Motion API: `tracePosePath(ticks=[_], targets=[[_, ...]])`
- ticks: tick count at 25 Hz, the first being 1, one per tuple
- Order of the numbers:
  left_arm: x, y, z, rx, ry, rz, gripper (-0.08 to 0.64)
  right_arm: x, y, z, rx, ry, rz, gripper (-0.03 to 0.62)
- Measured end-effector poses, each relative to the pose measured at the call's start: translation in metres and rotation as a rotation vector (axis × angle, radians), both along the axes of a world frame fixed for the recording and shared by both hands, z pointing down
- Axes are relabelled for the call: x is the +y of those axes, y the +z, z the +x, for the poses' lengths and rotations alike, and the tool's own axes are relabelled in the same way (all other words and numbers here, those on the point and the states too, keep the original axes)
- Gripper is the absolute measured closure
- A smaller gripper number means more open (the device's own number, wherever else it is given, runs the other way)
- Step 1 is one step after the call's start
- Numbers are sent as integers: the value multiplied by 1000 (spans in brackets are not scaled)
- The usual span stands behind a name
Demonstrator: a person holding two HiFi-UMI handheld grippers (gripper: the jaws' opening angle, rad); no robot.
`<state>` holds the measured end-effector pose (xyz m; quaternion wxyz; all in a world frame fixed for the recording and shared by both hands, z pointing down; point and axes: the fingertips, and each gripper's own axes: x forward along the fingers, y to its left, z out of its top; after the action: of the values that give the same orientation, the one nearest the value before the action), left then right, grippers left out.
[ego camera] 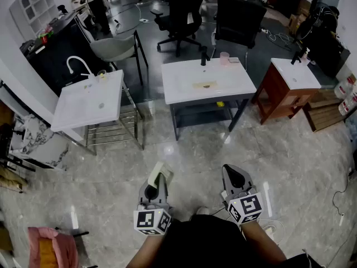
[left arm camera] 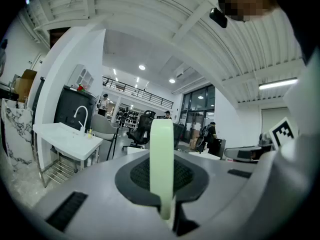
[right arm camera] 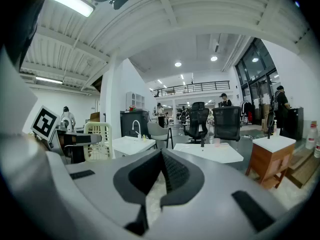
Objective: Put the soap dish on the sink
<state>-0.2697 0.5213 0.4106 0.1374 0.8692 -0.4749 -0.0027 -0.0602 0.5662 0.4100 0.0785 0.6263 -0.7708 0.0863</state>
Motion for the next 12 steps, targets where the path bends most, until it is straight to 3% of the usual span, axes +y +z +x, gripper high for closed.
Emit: tracePosePath(ticks=[6, 12], targets=[[11, 1, 22, 1, 14, -1, 540, 8, -2, 14, 37, 6, 21, 594], [19, 7, 42, -5, 16, -3, 540, 19, -6, 33, -6, 6, 51, 594]])
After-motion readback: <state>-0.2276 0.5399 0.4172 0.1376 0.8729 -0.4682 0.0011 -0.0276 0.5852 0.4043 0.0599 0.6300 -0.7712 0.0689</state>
